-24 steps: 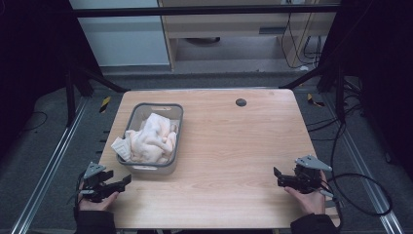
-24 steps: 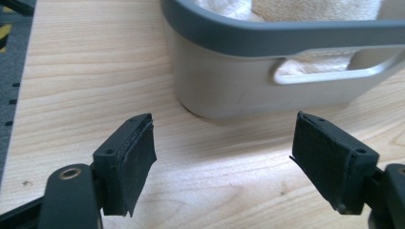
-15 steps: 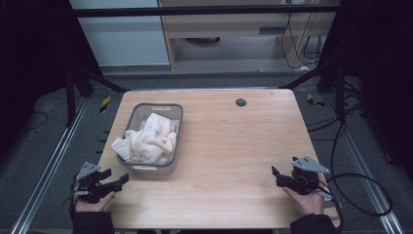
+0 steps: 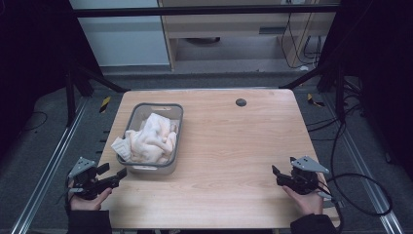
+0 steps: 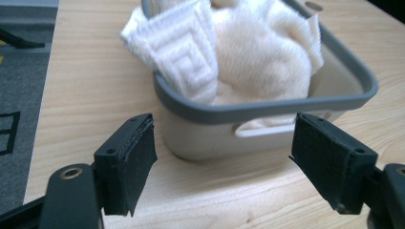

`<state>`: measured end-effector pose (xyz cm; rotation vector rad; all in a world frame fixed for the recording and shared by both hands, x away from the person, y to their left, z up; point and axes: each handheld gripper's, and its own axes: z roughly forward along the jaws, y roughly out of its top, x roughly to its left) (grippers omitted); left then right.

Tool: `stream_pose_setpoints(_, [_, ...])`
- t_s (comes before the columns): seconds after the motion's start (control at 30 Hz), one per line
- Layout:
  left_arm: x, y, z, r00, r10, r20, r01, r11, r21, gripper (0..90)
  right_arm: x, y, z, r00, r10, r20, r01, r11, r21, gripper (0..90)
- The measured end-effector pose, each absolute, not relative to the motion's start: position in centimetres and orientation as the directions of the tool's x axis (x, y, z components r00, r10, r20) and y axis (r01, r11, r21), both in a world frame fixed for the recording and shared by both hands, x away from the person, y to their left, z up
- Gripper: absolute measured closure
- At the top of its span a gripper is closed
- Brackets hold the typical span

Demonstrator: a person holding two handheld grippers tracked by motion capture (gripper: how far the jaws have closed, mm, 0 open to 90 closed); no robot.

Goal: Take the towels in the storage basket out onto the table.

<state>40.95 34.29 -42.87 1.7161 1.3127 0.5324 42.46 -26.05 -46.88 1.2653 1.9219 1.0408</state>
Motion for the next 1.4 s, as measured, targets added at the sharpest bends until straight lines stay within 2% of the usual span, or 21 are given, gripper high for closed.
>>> stream_pose_setpoints(0.53, [42.0, 33.5, -39.9, 0.402, 0.902, -0.155, 0.513, -0.082, 0.854, 22.6, 42.5, -26.2, -47.0, -0.359, 0.932, -0.054, 0.451, 0.224, 0.864, 29.0])
stream_pose_setpoints(1.4, [45.0, 32.3, -36.4, 0.434, 0.891, -0.133, 0.494, -0.113, 0.862, 22.4, 42.7, -26.3, -47.0, -0.361, 0.931, -0.058, 0.456, 0.231, 0.859, 29.2])
